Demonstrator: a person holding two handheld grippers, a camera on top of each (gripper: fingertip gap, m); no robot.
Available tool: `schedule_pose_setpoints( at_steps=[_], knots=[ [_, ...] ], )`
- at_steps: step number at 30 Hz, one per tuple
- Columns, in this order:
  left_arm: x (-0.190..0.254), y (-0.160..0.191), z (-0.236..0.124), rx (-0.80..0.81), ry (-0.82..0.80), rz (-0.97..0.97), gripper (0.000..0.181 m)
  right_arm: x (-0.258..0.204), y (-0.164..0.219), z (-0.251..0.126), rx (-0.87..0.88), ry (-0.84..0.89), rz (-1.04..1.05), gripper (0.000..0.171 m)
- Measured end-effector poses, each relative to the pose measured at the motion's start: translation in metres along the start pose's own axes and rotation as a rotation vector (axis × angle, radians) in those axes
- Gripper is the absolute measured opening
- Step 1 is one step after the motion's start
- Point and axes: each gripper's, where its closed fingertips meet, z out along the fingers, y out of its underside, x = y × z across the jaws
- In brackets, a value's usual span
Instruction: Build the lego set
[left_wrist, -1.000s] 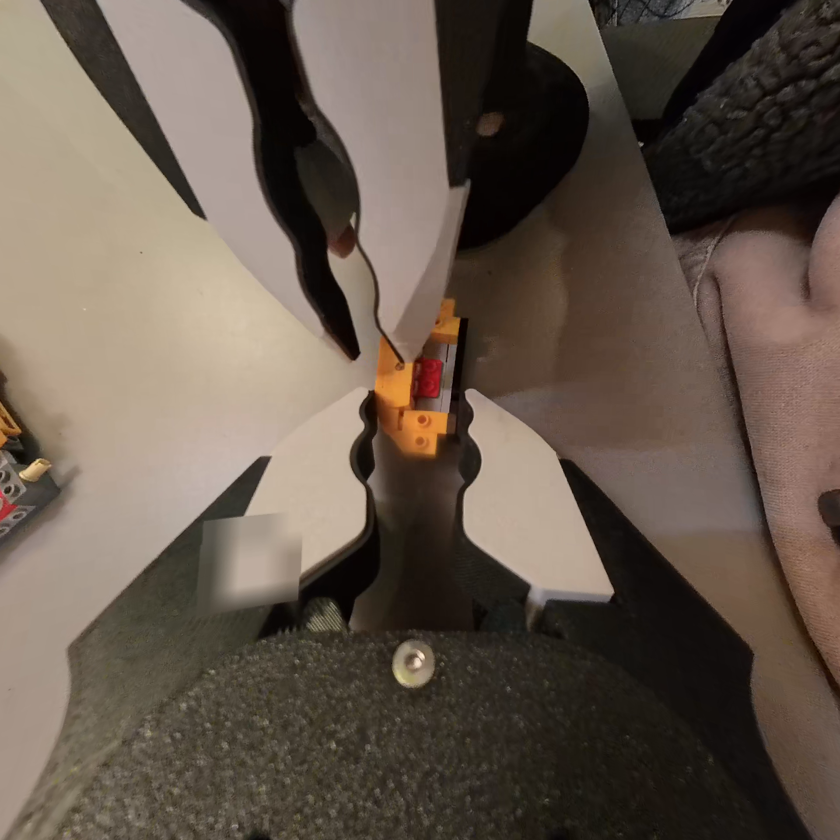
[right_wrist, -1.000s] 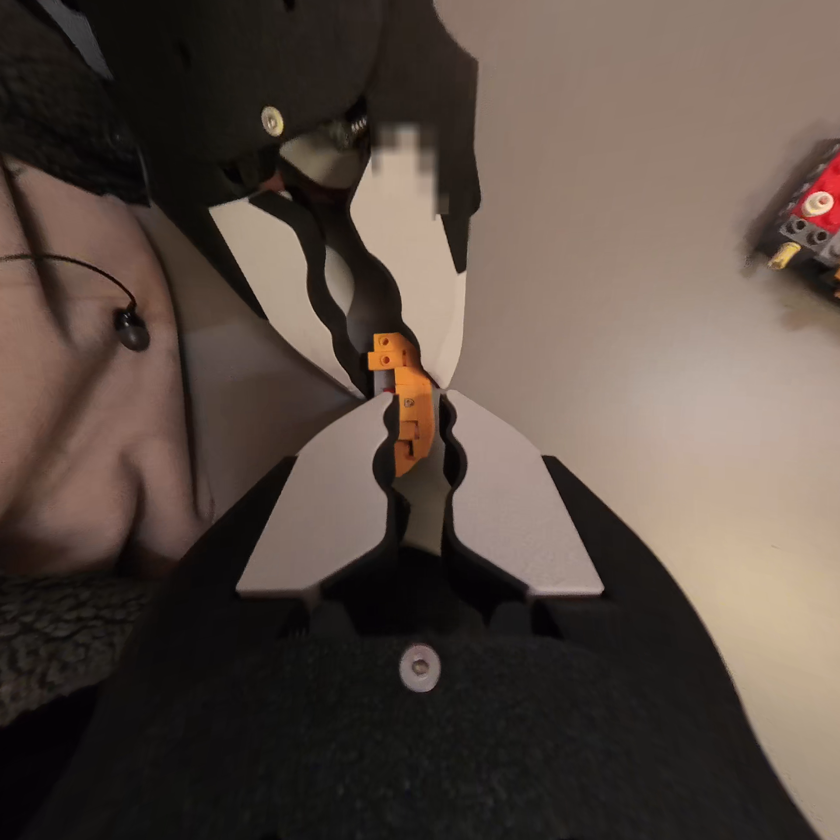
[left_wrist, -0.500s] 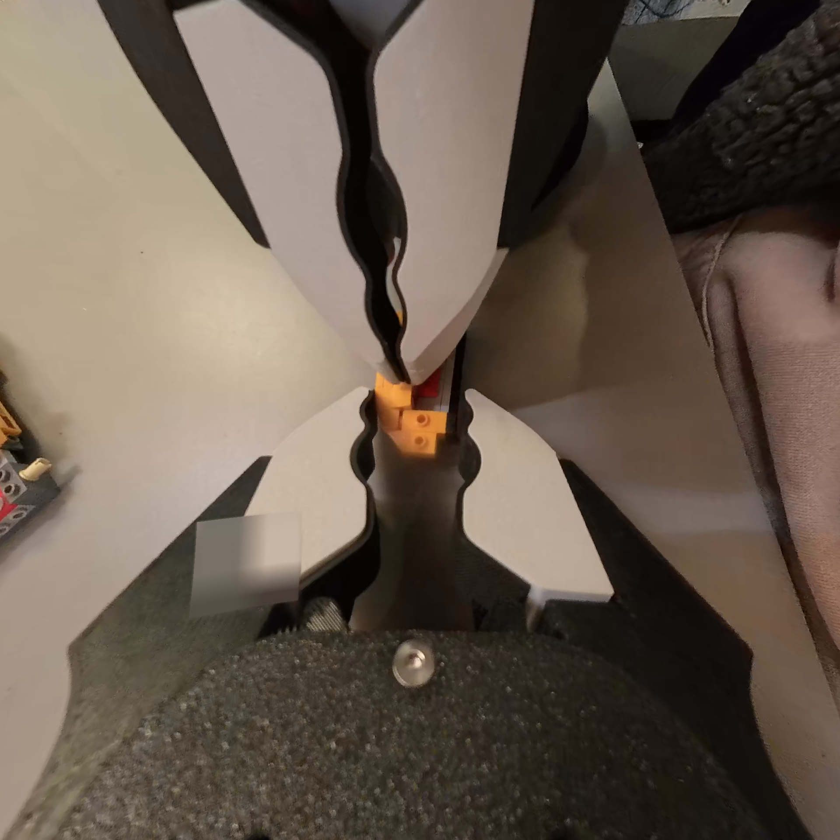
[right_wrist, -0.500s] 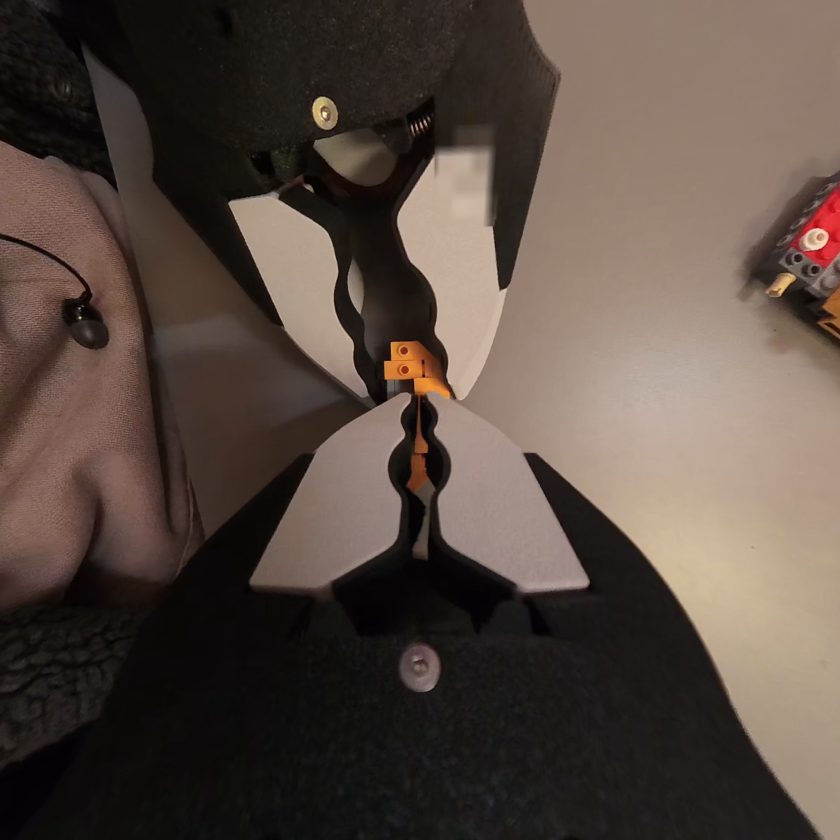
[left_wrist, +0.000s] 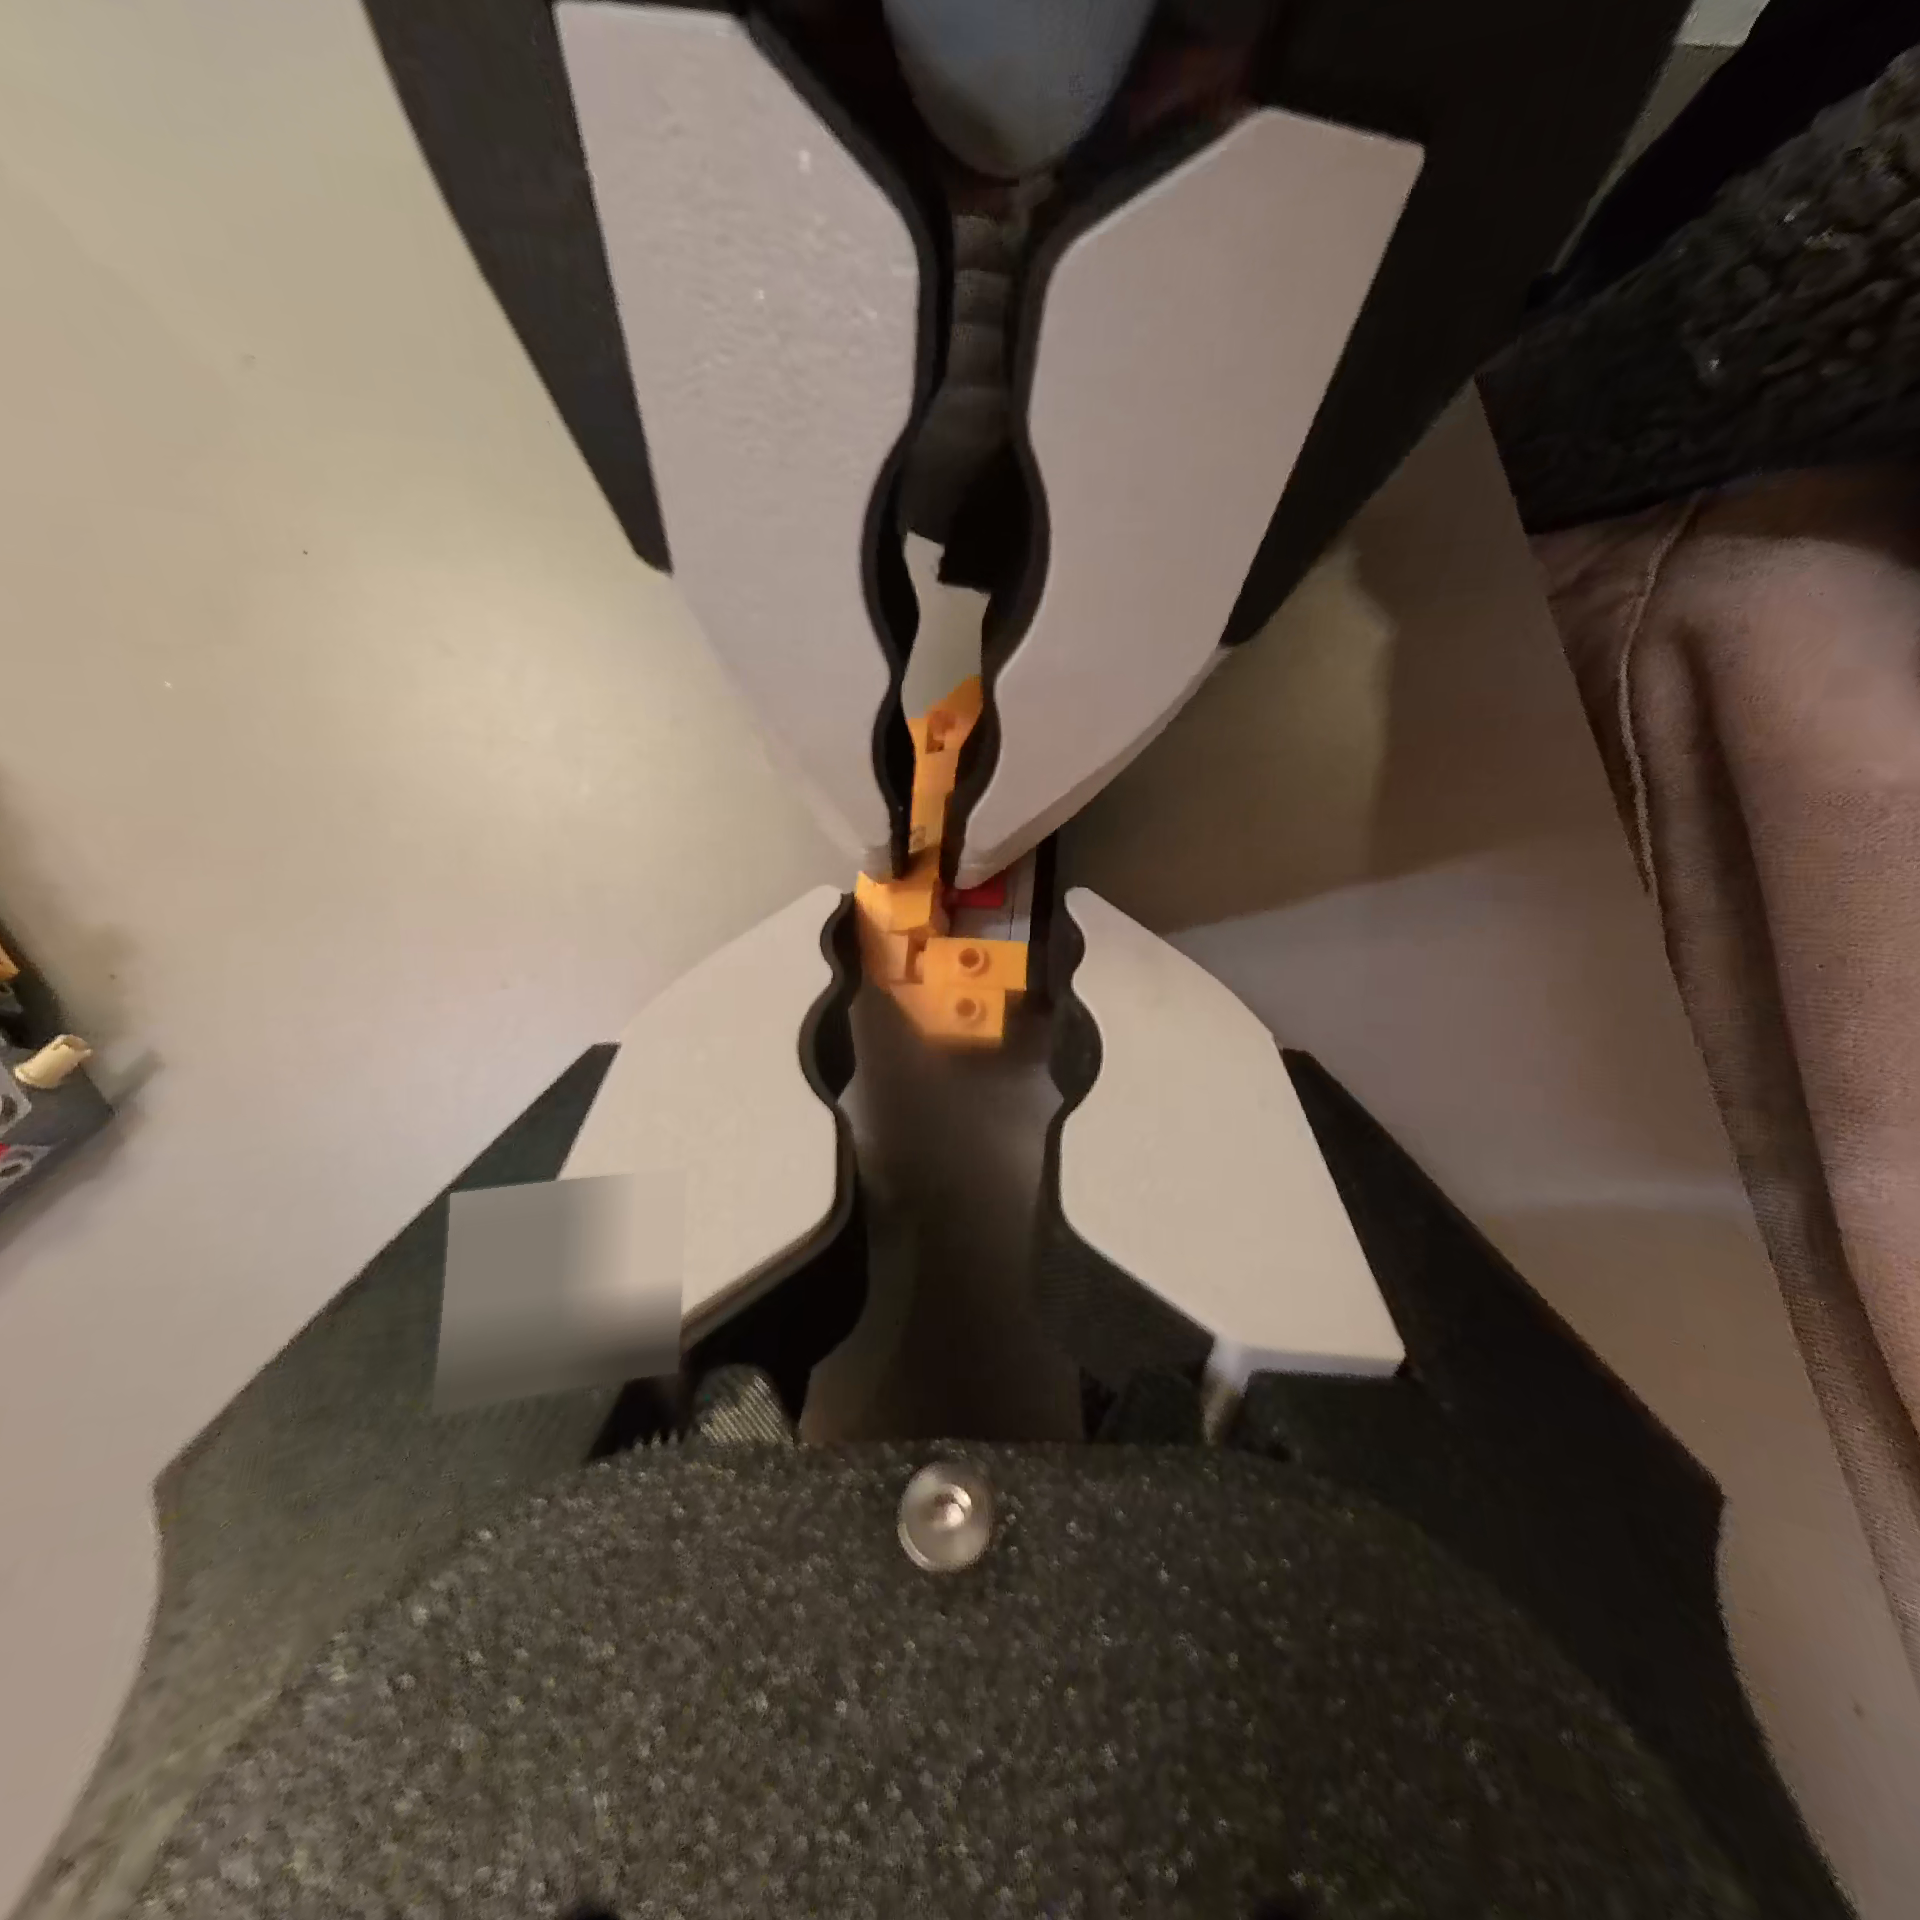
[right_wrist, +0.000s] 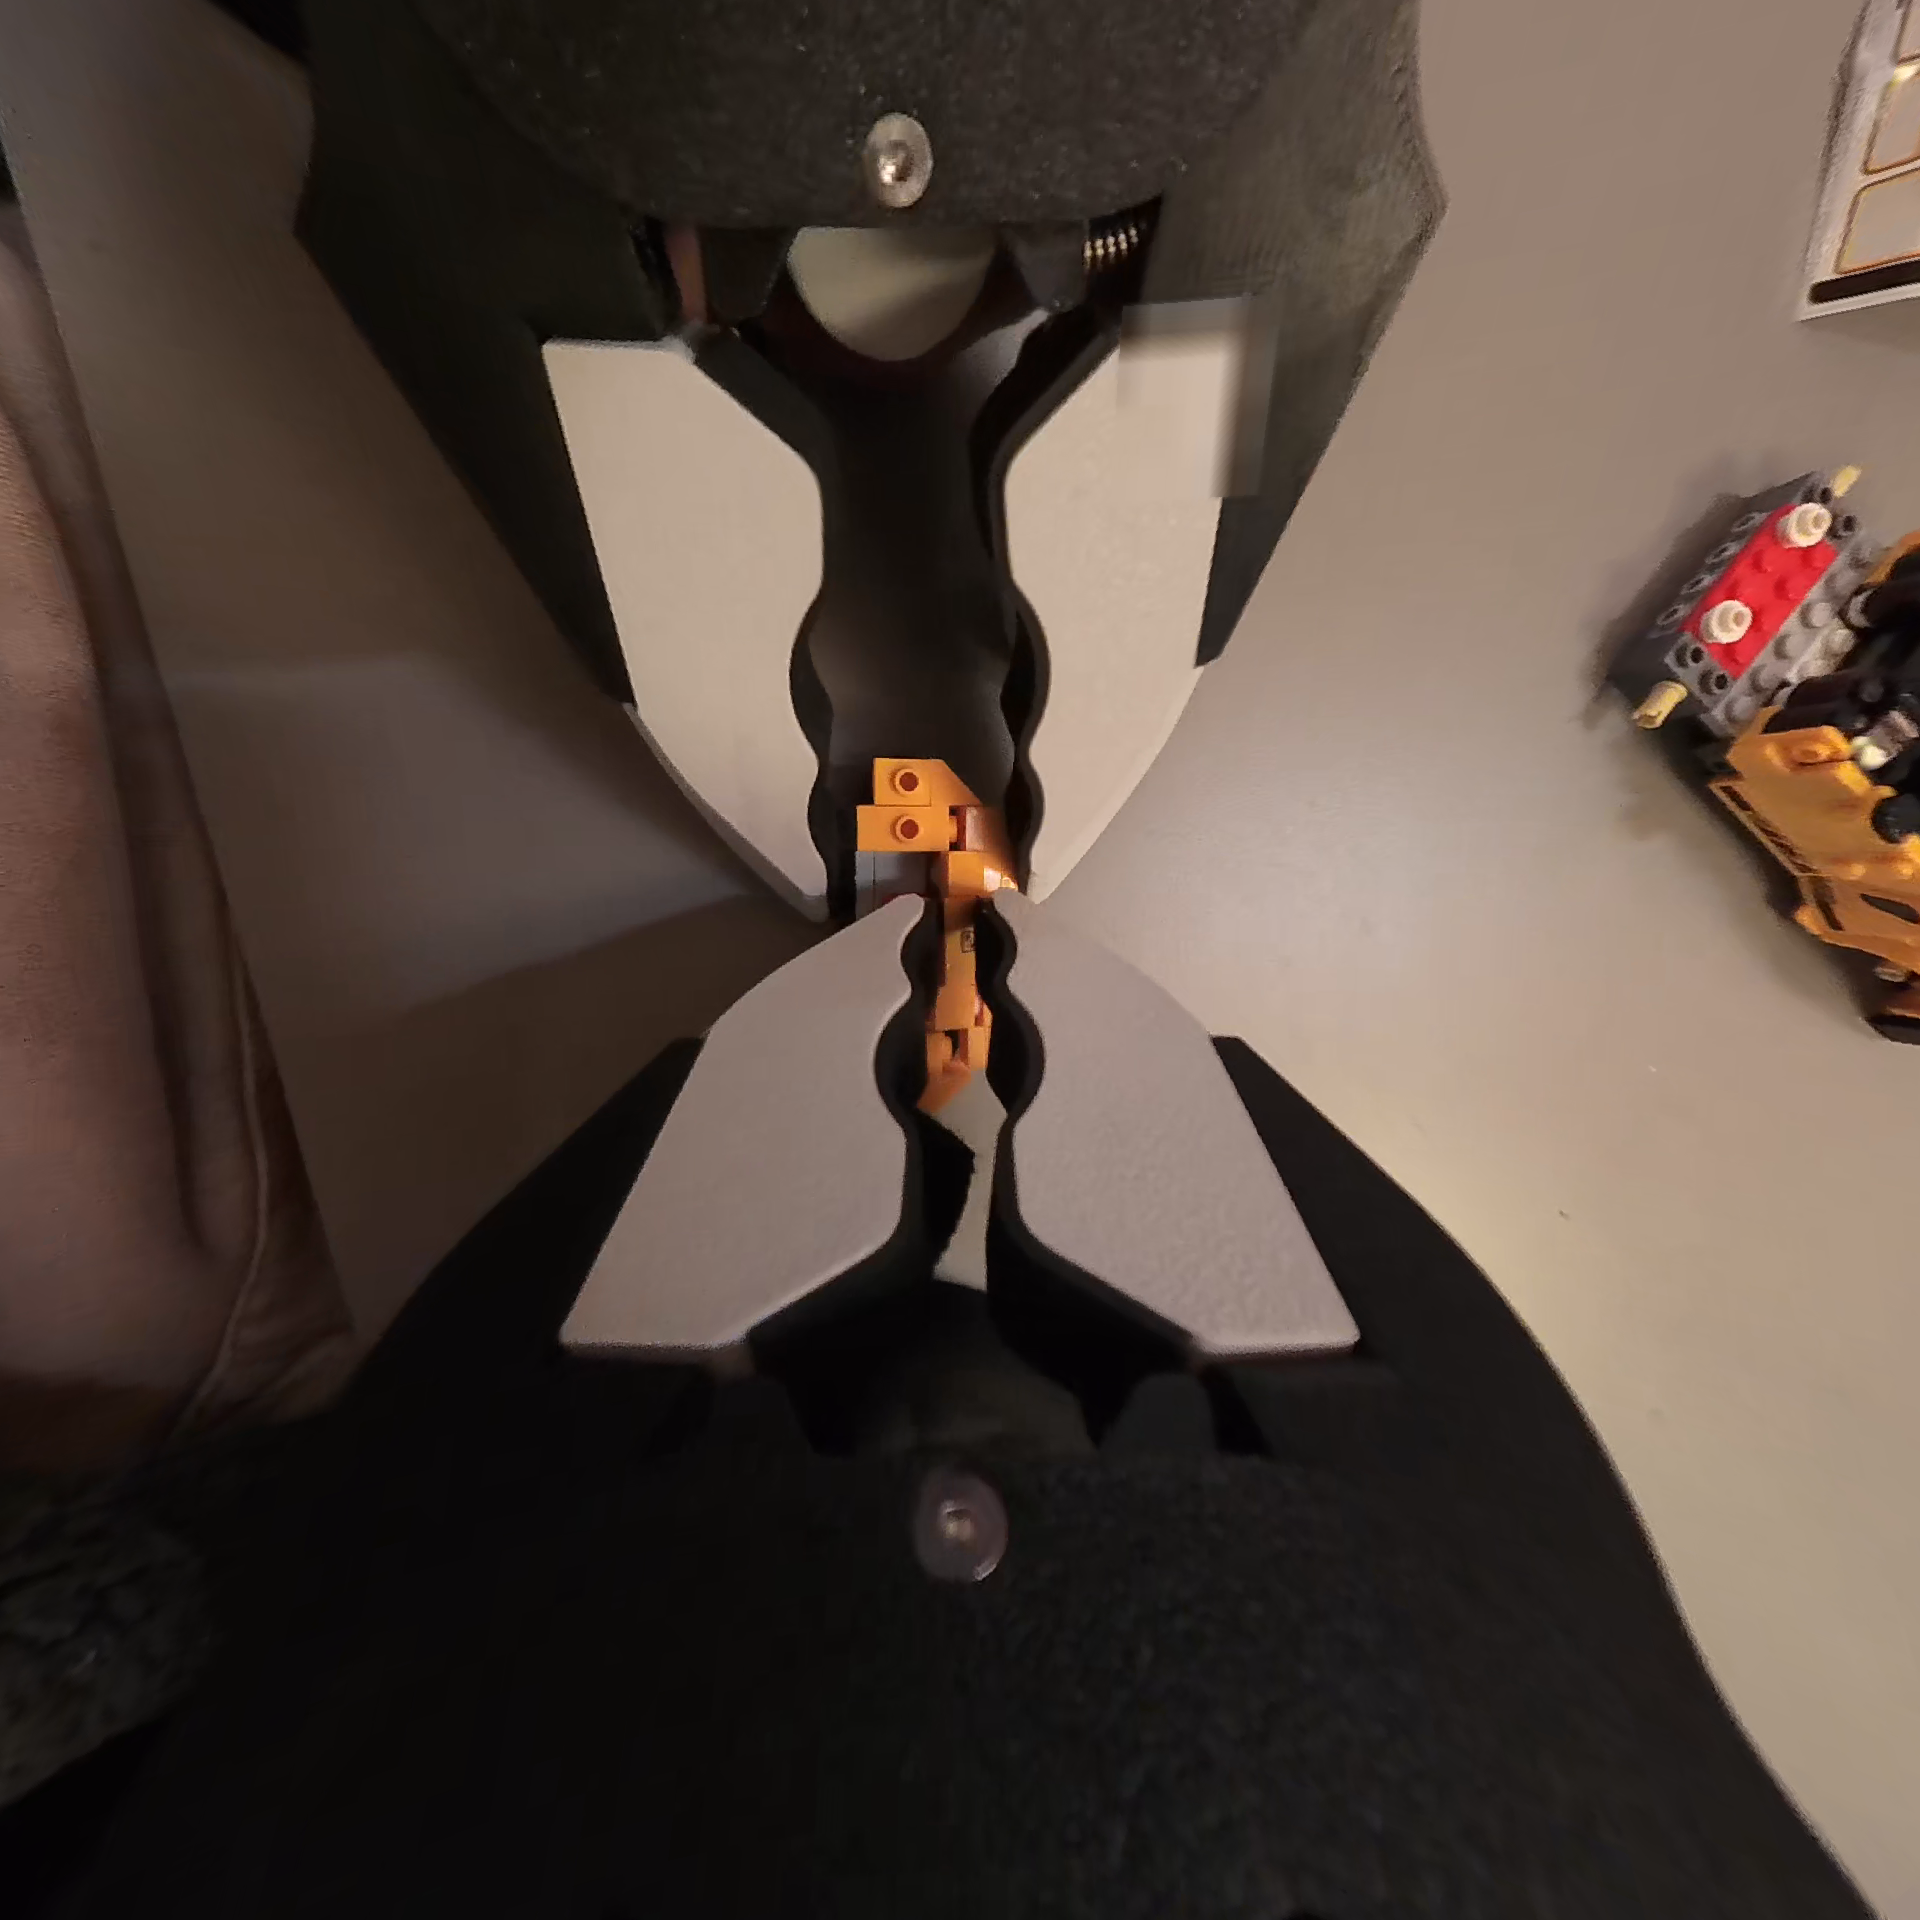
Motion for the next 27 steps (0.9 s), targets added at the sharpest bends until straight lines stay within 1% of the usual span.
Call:
schedule_pose_setpoints(
  at_steps=[5, 12, 16, 19, 27],
  knots=[
    [0.0001, -0.0001, -0.0004, 0.001, -0.002, 0.004, 0.034, -0.0005, 0.0002, 0.0003, -0.032, 0.062, -0.04, 0.006],
    [0.0009, -0.0001, -0.0002, -0.001, 0.001, 0.009, 0.034, -0.001, -0.0003, 0.0008, -0.04, 0.057, -0.026, 0.006],
    [0.0012, 0.0004, -0.0005, -0.002, 0.002, 0.009, 0.034, -0.0015, -0.0018, 0.0003, -0.006, 0.044, 0.029, 0.006],
    [0.002, 0.0, -0.0009, -0.002, -0.004, 0.007, 0.034, -0.002, -0.0074, -0.0023, 0.052, 0.03, 0.067, 0.002],
    [0.0016, -0.0001, -0.0008, 0.001, -0.005, 0.013, 0.034, -0.0023, -0.0067, -0.0017, -0.002, 0.062, 0.02, 0.003]
  ],
)
